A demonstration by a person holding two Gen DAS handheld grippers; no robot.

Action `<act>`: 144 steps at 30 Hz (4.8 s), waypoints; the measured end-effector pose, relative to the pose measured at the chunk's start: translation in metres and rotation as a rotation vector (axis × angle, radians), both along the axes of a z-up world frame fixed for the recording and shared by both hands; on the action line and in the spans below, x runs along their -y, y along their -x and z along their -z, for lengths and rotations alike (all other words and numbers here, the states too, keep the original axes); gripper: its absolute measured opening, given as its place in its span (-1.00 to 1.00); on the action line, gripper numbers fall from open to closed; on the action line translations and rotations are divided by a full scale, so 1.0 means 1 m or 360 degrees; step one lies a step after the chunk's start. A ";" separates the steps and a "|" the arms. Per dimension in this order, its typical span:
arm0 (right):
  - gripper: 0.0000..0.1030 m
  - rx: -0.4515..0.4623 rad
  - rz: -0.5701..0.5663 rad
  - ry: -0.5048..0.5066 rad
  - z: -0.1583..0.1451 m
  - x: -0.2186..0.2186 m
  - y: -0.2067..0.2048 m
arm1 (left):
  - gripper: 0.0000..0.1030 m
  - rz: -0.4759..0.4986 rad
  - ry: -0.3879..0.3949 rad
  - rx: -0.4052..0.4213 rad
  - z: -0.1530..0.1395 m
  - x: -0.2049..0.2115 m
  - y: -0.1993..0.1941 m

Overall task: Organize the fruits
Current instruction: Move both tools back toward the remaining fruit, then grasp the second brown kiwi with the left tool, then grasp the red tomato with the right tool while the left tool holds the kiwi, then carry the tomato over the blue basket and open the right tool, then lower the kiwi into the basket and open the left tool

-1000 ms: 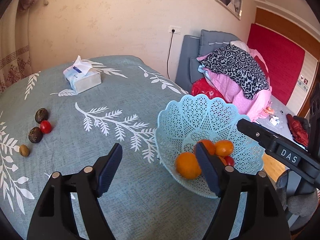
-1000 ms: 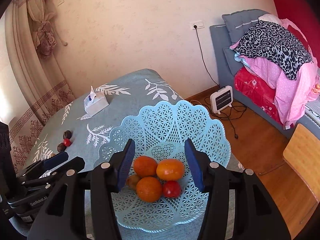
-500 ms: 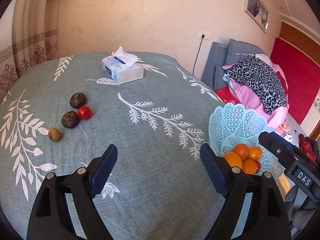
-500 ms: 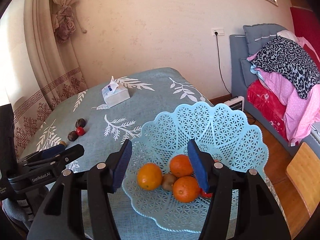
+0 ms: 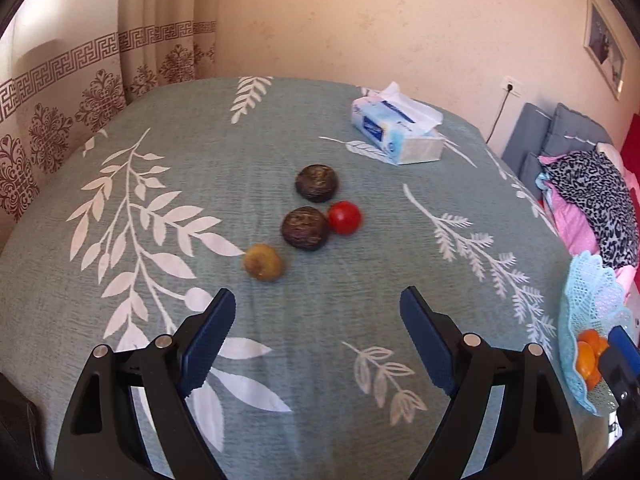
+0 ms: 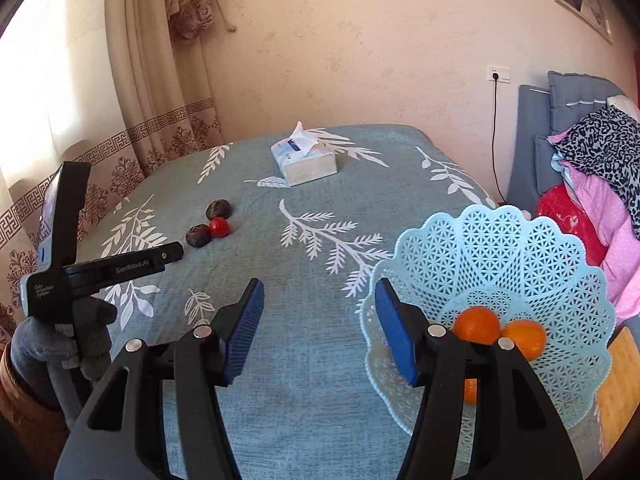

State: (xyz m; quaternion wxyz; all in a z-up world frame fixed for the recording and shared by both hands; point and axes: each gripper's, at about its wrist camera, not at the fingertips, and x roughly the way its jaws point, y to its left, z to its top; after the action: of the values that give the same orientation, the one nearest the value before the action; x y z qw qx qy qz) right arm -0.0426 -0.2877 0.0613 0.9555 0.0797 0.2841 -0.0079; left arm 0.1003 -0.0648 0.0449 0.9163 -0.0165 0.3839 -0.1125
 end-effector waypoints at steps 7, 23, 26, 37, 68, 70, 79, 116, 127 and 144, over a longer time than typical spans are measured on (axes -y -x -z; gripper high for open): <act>0.15 -0.0043 -0.0076 0.0003 0.008 -0.017 -0.012 | 0.29 -0.0035 -0.0059 -0.0032 0.012 -0.018 -0.031; 0.16 -0.0171 -0.0307 -0.0031 0.016 -0.054 -0.053 | -0.46 0.0057 -0.0041 -0.0095 0.031 -0.018 -0.053; 0.16 -0.0217 -0.0350 -0.0049 0.020 -0.063 -0.070 | -0.46 0.0034 0.0004 -0.0065 0.023 -0.025 -0.045; -0.07 -0.0309 -0.0373 -0.0070 0.032 -0.093 -0.145 | -0.46 -0.0165 0.0059 0.0031 0.008 -0.063 -0.015; -0.46 -0.0371 -0.0333 -0.0059 0.051 -0.115 -0.225 | -0.46 -0.0185 0.0114 0.0010 0.014 -0.071 -0.014; -0.46 -0.0351 -0.0319 -0.0075 0.048 -0.111 -0.217 | -0.46 -0.0175 0.0115 0.0013 0.014 -0.070 -0.013; -0.45 -0.0311 -0.0279 -0.0149 0.036 -0.097 -0.174 | -0.46 -0.0119 0.0137 0.0022 0.012 -0.064 -0.010; -0.45 -0.0354 0.0433 -0.0392 0.015 0.142 0.006 | -0.46 0.0039 0.0037 0.0114 0.018 -0.032 0.008; -0.29 -0.0297 0.0454 -0.0482 0.019 0.155 0.018 | -0.46 0.0202 0.0125 0.0050 0.008 -0.002 0.020; -0.29 -0.0002 0.0573 -0.0145 -0.001 0.154 0.059 | -0.46 0.0692 0.0104 0.0098 -0.022 0.133 0.055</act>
State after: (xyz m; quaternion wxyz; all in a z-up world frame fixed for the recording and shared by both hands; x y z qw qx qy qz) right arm -0.1011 -0.4413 0.0627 0.9338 0.1726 0.2659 -0.1659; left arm 0.0458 -0.1980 0.0664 0.8808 0.0405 0.3465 -0.3203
